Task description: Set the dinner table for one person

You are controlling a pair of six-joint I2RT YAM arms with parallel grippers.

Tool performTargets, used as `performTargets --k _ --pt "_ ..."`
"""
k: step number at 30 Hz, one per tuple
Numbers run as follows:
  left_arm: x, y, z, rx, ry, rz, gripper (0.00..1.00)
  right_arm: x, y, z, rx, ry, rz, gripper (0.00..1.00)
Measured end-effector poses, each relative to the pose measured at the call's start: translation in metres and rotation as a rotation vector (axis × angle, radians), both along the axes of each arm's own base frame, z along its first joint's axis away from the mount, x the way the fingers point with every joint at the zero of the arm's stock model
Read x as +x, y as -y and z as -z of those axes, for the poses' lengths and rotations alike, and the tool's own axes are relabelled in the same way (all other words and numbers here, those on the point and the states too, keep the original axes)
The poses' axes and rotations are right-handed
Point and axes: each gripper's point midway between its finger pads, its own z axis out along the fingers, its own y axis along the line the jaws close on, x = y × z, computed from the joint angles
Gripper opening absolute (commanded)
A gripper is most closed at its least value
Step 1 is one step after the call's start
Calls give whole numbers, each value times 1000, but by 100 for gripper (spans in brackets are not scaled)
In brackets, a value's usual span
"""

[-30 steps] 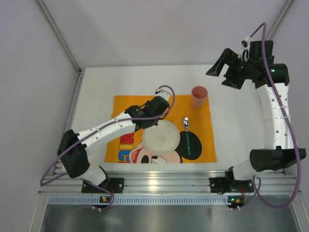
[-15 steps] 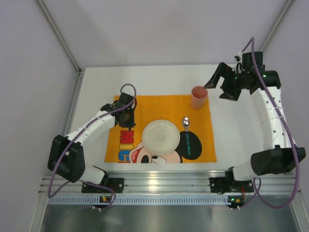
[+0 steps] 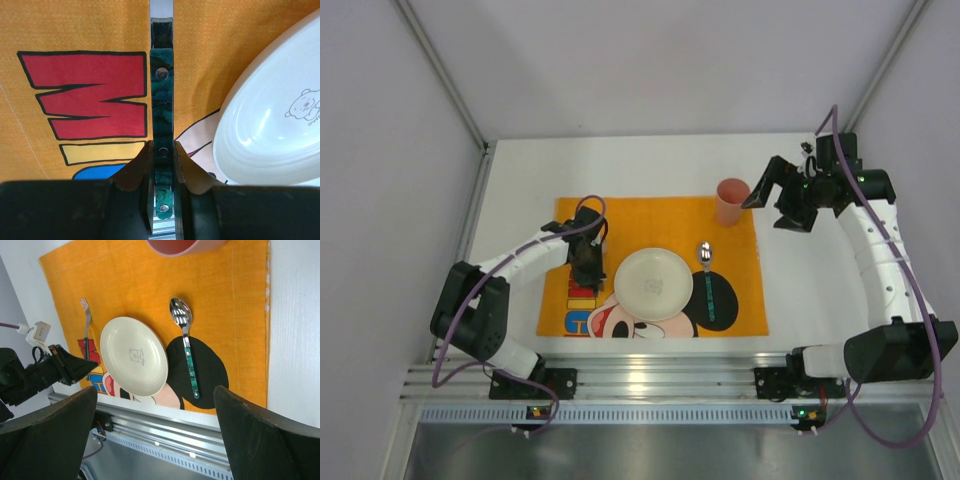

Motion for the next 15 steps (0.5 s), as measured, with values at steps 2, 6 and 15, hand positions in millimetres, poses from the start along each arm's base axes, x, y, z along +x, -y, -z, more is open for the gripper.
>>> performTargets --k 2,6,15 --pt "-2 1 1 -7 -9 -8 9 -2 1 2 -5 -1 -1 100" --pt "-7 0 0 -13 -22 -17 45 -4 3 9 -20 -11 -2 100" --pt "-9 -8 -30 40 -40 -19 98 -8 5 16 -36 -4 -9 100"
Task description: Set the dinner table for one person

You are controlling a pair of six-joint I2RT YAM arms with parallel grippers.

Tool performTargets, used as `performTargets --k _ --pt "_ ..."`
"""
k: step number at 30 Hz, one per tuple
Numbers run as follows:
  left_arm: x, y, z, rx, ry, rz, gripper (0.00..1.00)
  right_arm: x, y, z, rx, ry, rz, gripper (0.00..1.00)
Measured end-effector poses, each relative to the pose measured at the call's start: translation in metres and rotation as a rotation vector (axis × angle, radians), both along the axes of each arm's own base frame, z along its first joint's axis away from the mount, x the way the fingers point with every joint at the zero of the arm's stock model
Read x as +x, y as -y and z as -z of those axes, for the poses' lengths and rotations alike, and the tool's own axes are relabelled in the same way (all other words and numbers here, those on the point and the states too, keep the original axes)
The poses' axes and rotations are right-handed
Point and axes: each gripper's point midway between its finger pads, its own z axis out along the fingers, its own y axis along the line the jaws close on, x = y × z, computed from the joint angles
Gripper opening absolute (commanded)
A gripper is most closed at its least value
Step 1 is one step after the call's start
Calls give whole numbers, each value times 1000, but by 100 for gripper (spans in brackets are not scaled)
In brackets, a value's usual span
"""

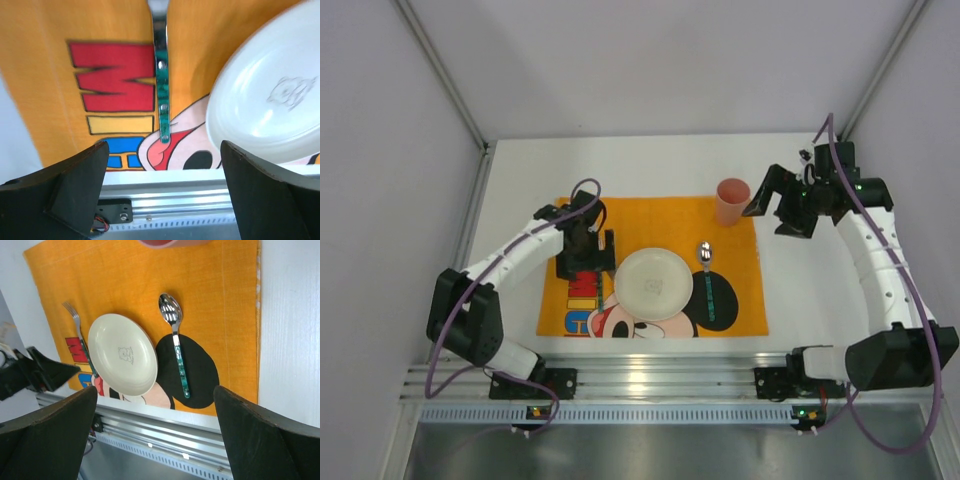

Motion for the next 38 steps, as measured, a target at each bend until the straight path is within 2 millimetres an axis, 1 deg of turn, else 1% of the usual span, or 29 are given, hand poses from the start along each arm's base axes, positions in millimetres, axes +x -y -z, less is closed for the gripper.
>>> performTargets --k 1,5,7,8,9,10,11,12,13,14,15,16,18,19,22,25,26,28,30,34,36,38 --pt "11 0 -11 10 37 7 98 -1 -1 1 3 3 -3 100" --pt "72 -8 -72 74 282 -15 99 -3 -5 -8 24 47 -24 100" --pt "99 -19 -99 106 422 -33 99 -4 -6 -16 32 87 -31 100" --pt "109 -25 -110 120 494 -41 99 -4 -6 -20 34 106 -34 100" --pt "118 -32 -120 134 579 -45 99 -5 -6 -26 35 131 -35 100" --pt "121 -41 -129 152 665 -43 99 -6 -6 -33 36 166 -37 100" --pt "121 -48 -132 165 738 -39 99 -7 -6 -40 37 194 -37 100" --pt "122 -55 -139 167 869 -38 99 -9 -6 -47 38 229 -37 100" --pt "116 -63 -140 181 959 -29 99 -10 -5 -55 39 262 -36 100" --pt "110 -71 -136 193 1046 -27 98 -12 -5 -63 38 301 -32 100" --pt "106 -78 -129 199 1123 -33 98 -13 -4 -70 36 331 -26 100" --pt "102 -87 -118 215 1152 -41 98 -14 -1 -77 30 365 -12 100" --pt "103 -105 -95 266 1148 -70 98 -16 3 -88 17 423 14 100" --pt "106 -114 -79 298 1131 -83 99 -16 5 -92 9 456 26 100" --pt "110 -136 -38 324 1069 -110 99 -22 8 -92 -8 498 40 100" --pt "115 -161 -8 320 1023 -176 99 -26 9 -84 -16 506 41 100" --pt "118 -166 -2 320 1018 -190 99 -26 9 -83 -20 508 43 100" --pt "125 -170 9 309 1013 -192 99 -26 11 -82 -27 517 45 100" --pt "131 -168 19 282 1010 -176 99 -25 11 -85 -29 529 47 100" --pt "143 -158 27 232 1039 -139 99 -23 11 -87 -31 543 44 100" --pt "145 -153 34 211 1036 -113 99 -23 11 -88 -31 550 43 100" --pt "146 -150 34 196 1043 -100 99 -21 11 -93 -31 570 45 100"
